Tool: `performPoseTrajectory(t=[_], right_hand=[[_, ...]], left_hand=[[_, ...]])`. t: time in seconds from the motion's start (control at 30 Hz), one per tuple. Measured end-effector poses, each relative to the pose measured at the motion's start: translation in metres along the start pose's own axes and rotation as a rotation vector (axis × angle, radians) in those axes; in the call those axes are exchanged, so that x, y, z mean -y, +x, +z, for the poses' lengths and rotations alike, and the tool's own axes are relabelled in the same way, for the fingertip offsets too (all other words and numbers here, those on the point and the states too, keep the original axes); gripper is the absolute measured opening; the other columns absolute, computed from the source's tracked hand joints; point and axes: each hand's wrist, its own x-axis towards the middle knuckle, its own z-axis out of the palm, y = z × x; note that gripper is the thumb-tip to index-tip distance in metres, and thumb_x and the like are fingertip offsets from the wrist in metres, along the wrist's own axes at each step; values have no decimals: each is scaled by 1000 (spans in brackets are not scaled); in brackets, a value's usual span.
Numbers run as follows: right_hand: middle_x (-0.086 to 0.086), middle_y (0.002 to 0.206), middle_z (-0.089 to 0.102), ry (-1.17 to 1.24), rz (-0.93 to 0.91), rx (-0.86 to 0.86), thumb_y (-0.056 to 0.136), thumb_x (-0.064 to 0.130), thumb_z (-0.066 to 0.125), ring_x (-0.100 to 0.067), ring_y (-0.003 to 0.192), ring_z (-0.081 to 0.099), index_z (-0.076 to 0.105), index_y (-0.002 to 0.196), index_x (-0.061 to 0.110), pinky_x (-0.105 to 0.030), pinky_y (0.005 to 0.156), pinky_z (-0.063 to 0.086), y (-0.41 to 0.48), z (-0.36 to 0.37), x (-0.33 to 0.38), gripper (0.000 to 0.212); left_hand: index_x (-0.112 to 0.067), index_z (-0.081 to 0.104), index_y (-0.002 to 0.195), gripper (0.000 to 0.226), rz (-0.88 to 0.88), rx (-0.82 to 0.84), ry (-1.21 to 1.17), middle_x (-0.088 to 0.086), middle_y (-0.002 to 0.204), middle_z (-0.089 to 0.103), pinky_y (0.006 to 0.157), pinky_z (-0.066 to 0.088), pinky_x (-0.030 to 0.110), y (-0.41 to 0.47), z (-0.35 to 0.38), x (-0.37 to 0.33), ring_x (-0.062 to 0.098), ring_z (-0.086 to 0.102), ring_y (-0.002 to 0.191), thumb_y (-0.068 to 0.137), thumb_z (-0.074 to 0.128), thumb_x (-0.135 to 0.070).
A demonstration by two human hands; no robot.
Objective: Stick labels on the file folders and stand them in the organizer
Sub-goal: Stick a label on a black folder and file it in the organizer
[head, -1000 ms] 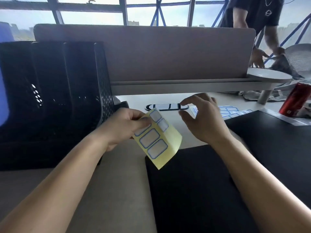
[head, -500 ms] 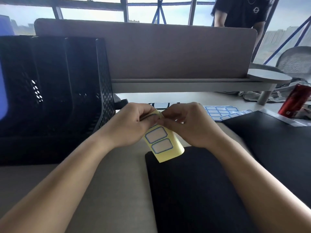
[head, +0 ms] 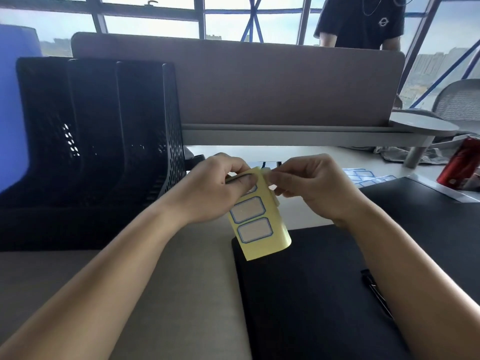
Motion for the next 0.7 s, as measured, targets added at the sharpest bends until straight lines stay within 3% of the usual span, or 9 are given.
performPoseTrajectory(t=[0.13, 0.23, 0.37, 0.47, 0.57, 0.63, 0.7], right_hand=[[2, 74, 73, 136, 55, -116, 89, 17, 71, -11, 69, 66, 77, 81, 17, -31, 72, 53, 2, -6, -5, 10], [5, 70, 70, 208, 93, -180, 90, 16, 70, -11, 64, 61, 77, 81, 18, -31, 70, 50, 5, -8, -10, 12], [12, 59, 64, 113, 97, -255, 90, 22, 71, -3, 53, 51, 76, 78, 25, -27, 63, 48, 7, -9, -16, 13], [8, 51, 59, 66, 72, -243, 90, 24, 71, -6, 46, 45, 76, 81, 23, -24, 54, 43, 6, -10, -16, 11], [2, 54, 63, 51, 87, -188, 92, 21, 69, -11, 46, 44, 76, 82, 20, -24, 51, 43, 6, -4, -22, 12], [-1, 57, 67, 46, 120, -151, 92, 22, 69, -17, 52, 46, 75, 81, 20, -30, 55, 44, 6, 4, -31, 12], [-2, 60, 68, 72, 168, -127, 92, 24, 69, -21, 56, 46, 73, 81, 20, -31, 57, 43, 5, 9, -39, 13]], left_hand=[[-23, 69, 85, 18, -72, -37, -11, -5, 72, 64, 61, 44, 22, 2, -6, 6, 6, 53, 60, 95, 60, -35], [-32, 69, 98, 9, -106, -53, -58, -10, 83, 73, 77, 52, 29, 4, -7, 14, 10, 68, 79, 92, 64, -36], [-32, 71, 107, 16, -105, -126, -11, -17, 98, 73, 91, 53, 34, 12, -3, 33, 6, 67, 95, 93, 64, -31], [-34, 71, 105, 16, -146, -161, 59, -14, 95, 73, 79, 57, 34, 24, 3, 47, 10, 70, 84, 93, 61, -31], [-28, 70, 113, 22, -188, -116, 166, -8, 100, 72, 56, 40, 4, 42, 9, 54, -10, 59, 71, 95, 58, -29], [-25, 70, 114, 22, -197, -96, 198, -5, 99, 73, 48, 34, 2, 50, 11, 56, -12, 58, 65, 96, 57, -28], [-26, 70, 111, 21, -202, -90, 174, -5, 100, 73, 47, 39, 7, 52, 12, 60, -11, 56, 52, 95, 58, -28]])
